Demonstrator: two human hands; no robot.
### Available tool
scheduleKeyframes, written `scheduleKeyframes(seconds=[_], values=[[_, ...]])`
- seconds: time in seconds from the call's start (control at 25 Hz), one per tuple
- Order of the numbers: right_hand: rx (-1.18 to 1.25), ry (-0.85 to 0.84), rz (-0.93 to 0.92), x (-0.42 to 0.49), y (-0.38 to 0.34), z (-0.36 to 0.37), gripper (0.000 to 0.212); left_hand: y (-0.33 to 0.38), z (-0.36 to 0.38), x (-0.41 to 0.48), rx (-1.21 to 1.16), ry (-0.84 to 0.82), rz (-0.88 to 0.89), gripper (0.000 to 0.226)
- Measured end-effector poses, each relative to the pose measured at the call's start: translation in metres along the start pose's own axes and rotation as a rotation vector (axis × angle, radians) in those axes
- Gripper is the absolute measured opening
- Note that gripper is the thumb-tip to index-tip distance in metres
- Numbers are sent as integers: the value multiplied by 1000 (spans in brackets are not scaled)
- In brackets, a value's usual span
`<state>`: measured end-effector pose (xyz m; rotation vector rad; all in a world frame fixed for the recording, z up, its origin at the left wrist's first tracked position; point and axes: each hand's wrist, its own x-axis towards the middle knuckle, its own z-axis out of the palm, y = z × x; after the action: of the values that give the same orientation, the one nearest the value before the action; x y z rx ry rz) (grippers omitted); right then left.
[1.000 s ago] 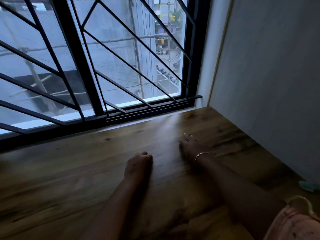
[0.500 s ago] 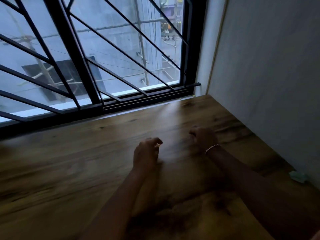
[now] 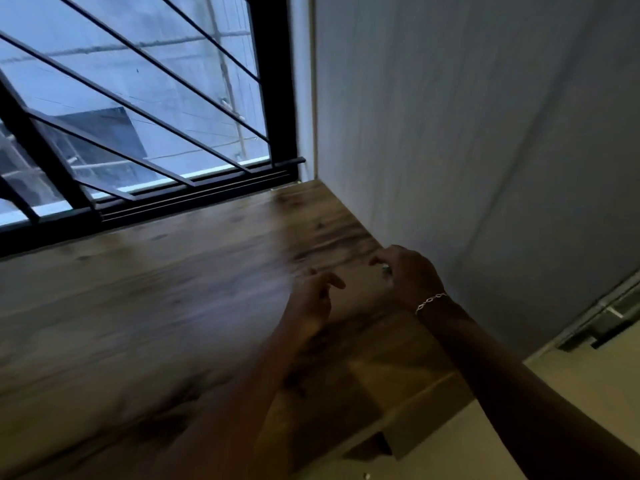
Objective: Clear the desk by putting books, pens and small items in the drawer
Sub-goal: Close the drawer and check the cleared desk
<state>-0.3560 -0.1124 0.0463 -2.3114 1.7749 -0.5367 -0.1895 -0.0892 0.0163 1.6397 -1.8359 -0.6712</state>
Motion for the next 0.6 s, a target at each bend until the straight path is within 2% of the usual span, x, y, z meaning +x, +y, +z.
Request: scheduleKeyframes(seconds=[0.12, 0.24, 0.36, 0.6], values=[[-77, -41, 41, -16, 32, -17, 37, 32, 38, 7, 117, -130, -28, 33], [-156, -161, 25, -29, 42, -16, 30, 51, 70, 9, 190, -237, -37, 38], [-171, -201, 27, -41, 48, -19, 28, 65, 98, 7, 306, -259, 66, 51], [-154, -204, 29, -54, 57, -12, 40, 64, 122, 2, 393, -213, 165, 41]])
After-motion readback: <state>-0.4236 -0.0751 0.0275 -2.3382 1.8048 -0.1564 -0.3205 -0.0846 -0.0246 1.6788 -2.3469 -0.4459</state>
